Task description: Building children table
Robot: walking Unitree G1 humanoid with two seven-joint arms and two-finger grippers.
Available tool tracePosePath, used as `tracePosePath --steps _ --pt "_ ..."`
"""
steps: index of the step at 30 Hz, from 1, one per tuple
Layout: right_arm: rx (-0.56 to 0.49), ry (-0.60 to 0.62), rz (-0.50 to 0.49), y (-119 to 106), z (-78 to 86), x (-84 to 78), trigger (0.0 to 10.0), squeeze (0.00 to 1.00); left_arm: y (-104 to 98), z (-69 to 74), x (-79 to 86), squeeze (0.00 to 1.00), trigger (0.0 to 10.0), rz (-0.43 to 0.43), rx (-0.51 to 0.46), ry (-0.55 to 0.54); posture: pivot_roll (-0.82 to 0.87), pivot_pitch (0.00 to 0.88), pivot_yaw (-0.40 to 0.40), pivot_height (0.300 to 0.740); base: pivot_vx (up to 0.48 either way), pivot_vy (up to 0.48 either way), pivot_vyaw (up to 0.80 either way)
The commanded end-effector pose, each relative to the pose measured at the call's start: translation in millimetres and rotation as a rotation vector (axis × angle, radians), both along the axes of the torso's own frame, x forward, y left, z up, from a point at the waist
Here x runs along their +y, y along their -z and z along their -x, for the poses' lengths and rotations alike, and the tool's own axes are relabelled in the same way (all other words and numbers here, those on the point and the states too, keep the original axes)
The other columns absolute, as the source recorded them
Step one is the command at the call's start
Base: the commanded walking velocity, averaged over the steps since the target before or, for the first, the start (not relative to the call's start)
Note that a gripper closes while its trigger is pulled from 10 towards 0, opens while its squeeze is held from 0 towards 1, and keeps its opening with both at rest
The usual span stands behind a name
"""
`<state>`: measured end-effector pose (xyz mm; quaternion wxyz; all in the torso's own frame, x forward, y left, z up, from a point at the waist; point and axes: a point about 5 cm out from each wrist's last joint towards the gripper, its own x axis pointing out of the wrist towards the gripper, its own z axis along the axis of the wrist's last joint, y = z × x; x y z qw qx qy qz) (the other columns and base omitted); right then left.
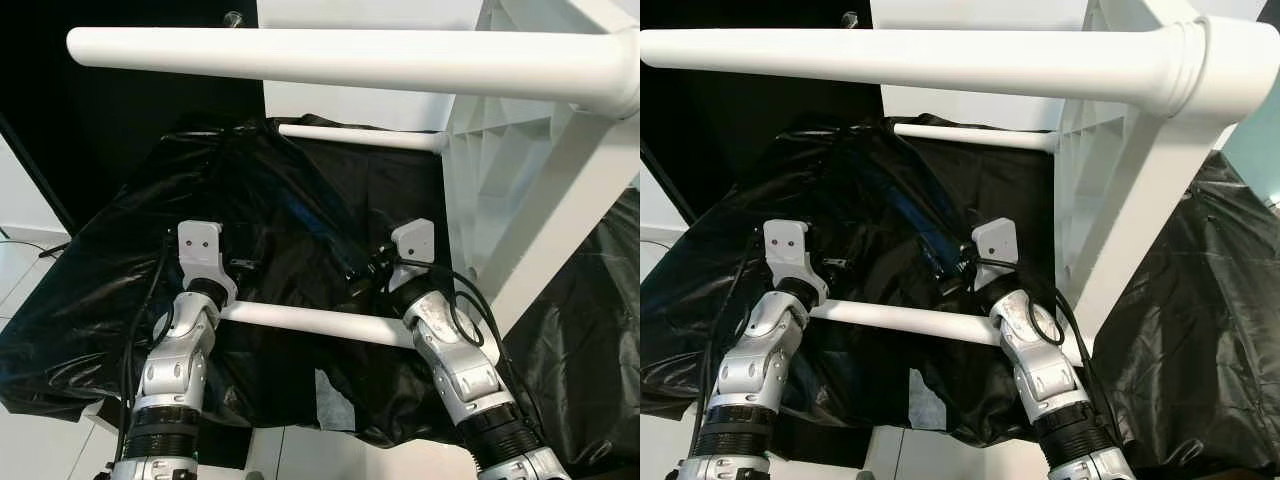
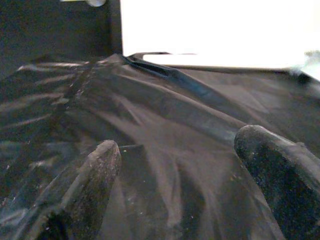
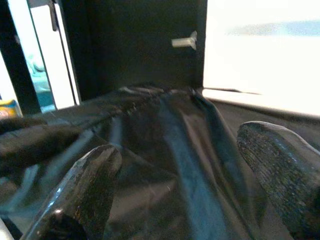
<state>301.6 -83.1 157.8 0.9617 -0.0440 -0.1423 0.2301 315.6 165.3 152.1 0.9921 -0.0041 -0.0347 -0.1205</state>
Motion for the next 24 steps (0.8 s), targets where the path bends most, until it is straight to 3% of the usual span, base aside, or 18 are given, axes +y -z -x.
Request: tracePosePath --steps 1,15,24 --pt "0.008 0.017 0.018 3.5 -1.5 -4.7 10.0 0.00 2.6 1.8 -1.2 0.00 10.0 -0.023 0.014 -0.006 0.10 0.000 -0.018 0.740 0.000 0.000 0.00" --pt "0.022 0.033 0.004 2.4 -10.9 -2.5 10.0 0.00 -5.0 -11.5 -4.3 0.00 10.0 -0.055 -0.007 0.047 0.10 0.000 -0.042 0.740 0.000 0.000 0.00" --pt "0.022 0.068 0.003 4.8 -9.6 -7.5 10.0 0.00 -9.1 -14.7 5.9 0.00 10.0 -0.038 -0.005 0.011 0.09 0.000 -0.012 0.740 0.000 0.000 0.00"
